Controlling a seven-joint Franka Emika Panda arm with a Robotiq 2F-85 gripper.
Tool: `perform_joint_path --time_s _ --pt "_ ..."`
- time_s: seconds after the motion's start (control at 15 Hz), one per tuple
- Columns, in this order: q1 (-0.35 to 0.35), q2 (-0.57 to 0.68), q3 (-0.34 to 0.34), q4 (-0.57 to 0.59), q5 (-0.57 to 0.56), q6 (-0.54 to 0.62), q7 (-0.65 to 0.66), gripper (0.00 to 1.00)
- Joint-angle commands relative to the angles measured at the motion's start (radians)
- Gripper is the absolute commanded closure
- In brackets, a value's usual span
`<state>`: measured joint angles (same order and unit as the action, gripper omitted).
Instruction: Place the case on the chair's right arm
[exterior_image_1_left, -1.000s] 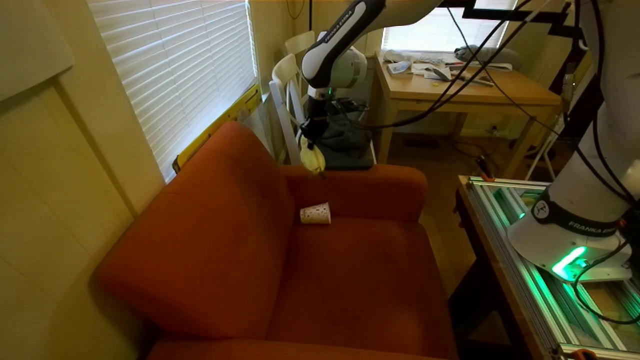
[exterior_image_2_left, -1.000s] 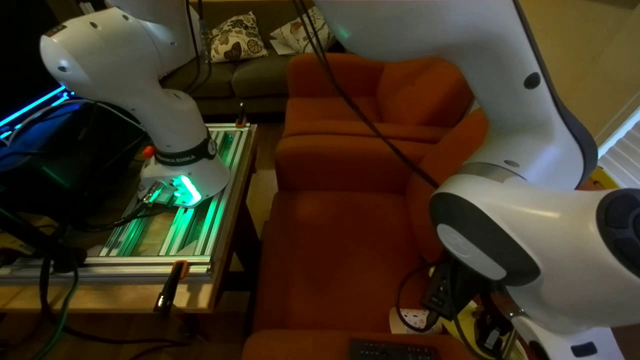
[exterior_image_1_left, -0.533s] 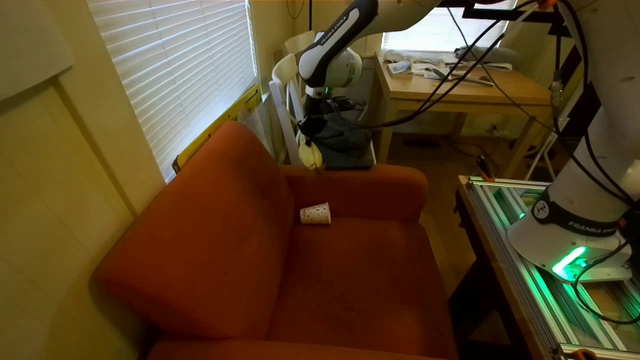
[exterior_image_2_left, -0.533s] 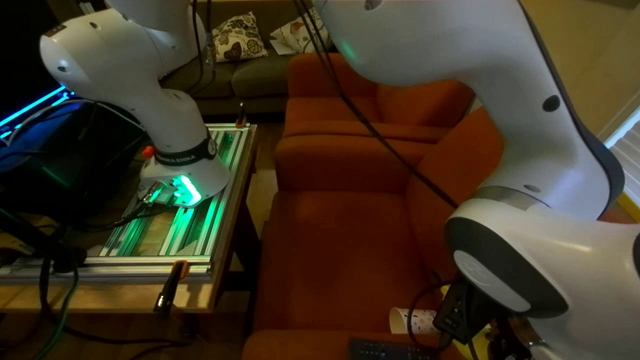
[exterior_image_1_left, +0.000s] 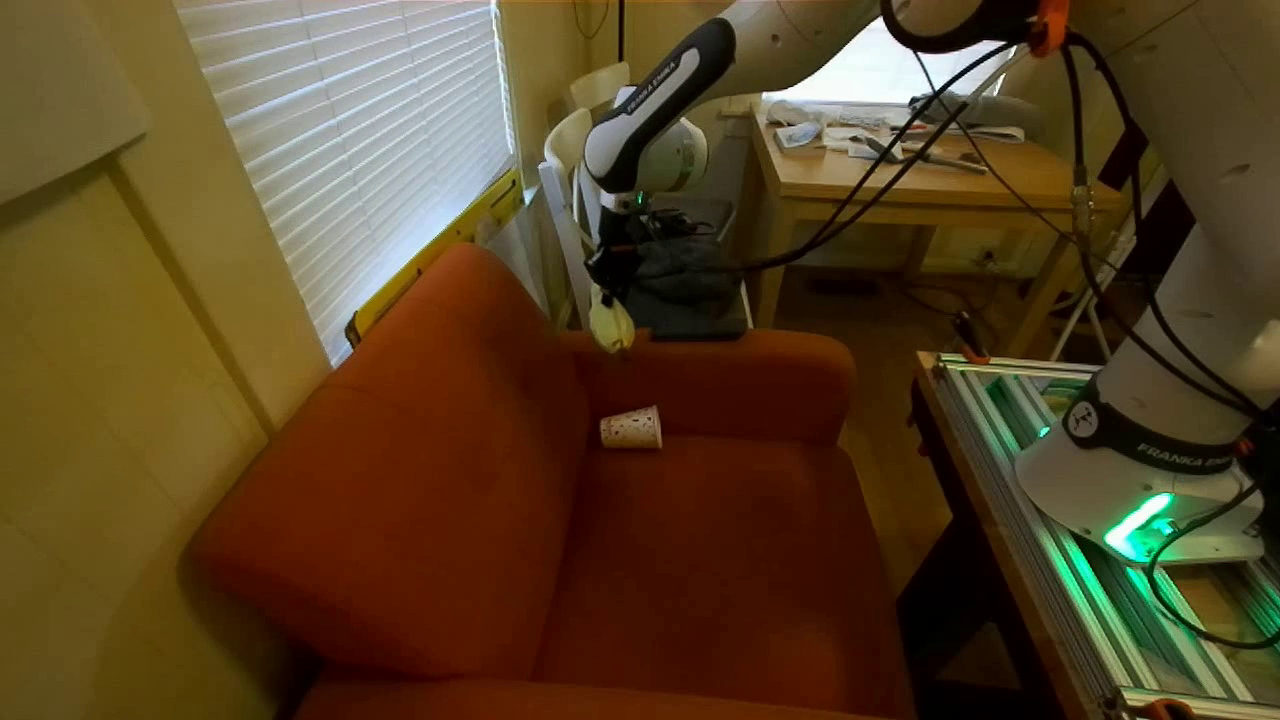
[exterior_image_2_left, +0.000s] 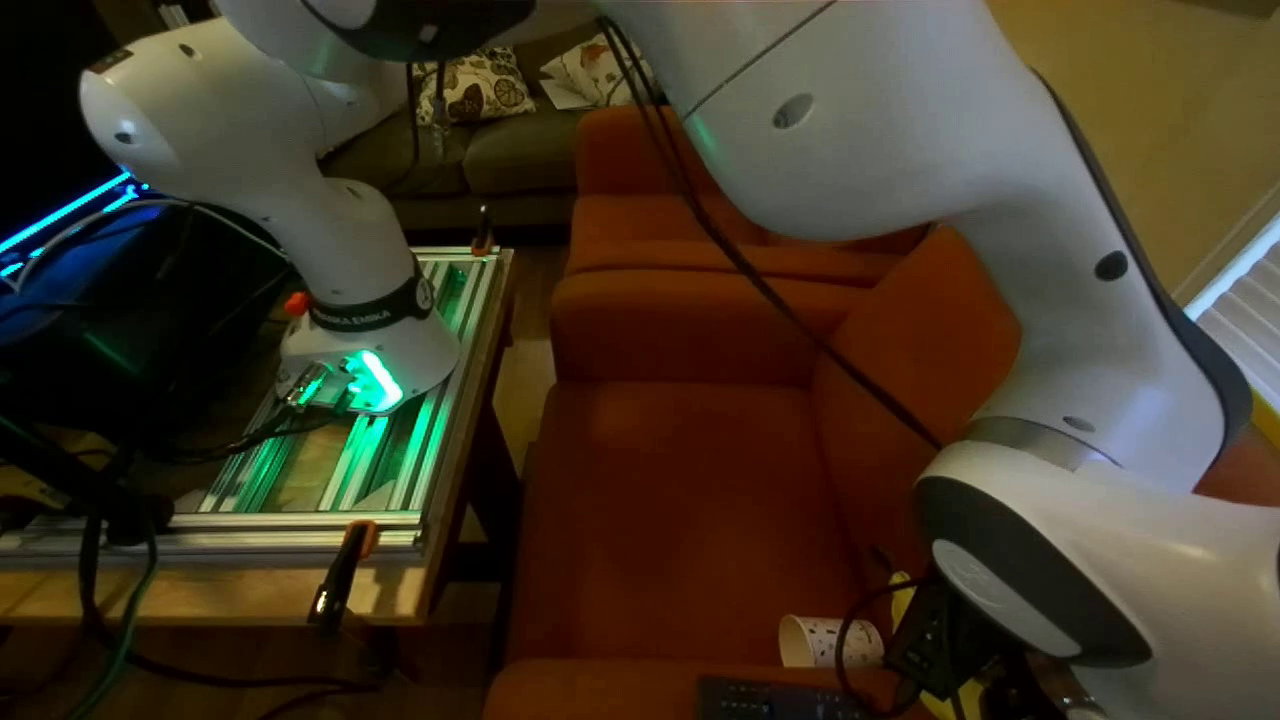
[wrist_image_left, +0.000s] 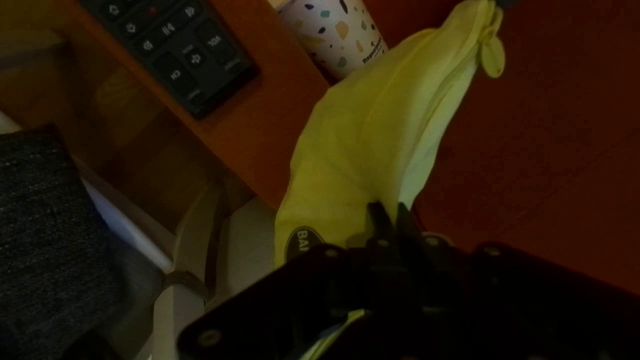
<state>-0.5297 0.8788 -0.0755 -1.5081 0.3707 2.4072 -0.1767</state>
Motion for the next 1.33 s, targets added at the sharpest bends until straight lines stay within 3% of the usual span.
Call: perform_joint_path --time_s 0.0,0.13,0.2,0.27,0.4,0.93,1.27 --pt "-0.008 0.052 0.006 0.088 -0.004 -0.059 0.03 0.98" --pt "-0.003 0.067 -0.002 0.107 -0.008 -0.073 0.051 0.96" --pt "-0.002 0.073 -0.004 0.116 -0.007 -0.077 0.062 0.71" --pt "-0.003 0.078 -0.002 0.122 -0.005 -0.078 0.067 0.7" --pt "-0.002 0.081 -0.004 0.135 -0.007 -0.085 0.077 0.58" --pt "-0.002 0.083 0.001 0.169 -0.004 -0.111 0.089 0.02" --pt "0.019 0.066 0.013 0.148 -0.019 -0.146 0.06 0.0"
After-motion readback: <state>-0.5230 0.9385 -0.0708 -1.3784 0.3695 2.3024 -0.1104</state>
